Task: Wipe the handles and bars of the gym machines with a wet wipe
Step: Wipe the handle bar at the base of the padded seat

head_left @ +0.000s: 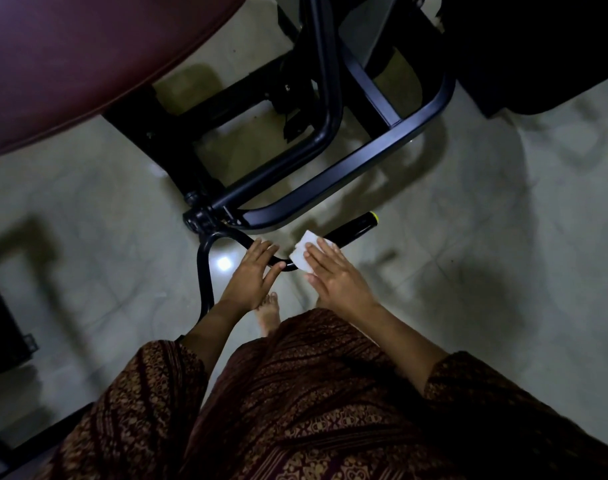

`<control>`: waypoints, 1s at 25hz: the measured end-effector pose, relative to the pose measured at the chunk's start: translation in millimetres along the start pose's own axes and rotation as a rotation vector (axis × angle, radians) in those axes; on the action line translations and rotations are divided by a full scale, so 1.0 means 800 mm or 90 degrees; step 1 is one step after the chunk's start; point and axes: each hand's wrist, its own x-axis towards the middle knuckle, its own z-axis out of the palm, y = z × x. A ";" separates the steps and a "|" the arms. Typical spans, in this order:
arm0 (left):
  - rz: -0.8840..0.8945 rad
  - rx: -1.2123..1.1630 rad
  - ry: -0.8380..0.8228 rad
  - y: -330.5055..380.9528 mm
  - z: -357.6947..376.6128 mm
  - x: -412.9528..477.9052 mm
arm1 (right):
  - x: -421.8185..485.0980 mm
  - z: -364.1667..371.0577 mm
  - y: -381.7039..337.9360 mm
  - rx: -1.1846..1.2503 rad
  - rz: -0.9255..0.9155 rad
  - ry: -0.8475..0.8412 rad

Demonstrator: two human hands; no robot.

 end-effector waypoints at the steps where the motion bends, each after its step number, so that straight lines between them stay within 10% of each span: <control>1: -0.002 -0.001 0.000 0.000 0.000 0.000 | -0.001 -0.002 0.012 -0.028 -0.026 0.013; 7: -0.006 -0.005 0.001 0.001 0.000 -0.001 | 0.028 -0.017 0.034 0.188 0.358 0.151; 12: -0.005 -0.001 -0.008 0.001 0.000 0.001 | 0.022 0.000 -0.003 0.070 -0.041 -0.084; 19: -0.017 -0.009 -0.007 0.001 0.000 0.000 | 0.036 -0.026 0.054 -0.008 0.236 -0.122; 25: -0.006 -0.002 -0.009 0.002 -0.001 0.000 | 0.029 0.000 -0.015 -0.015 -0.069 -0.186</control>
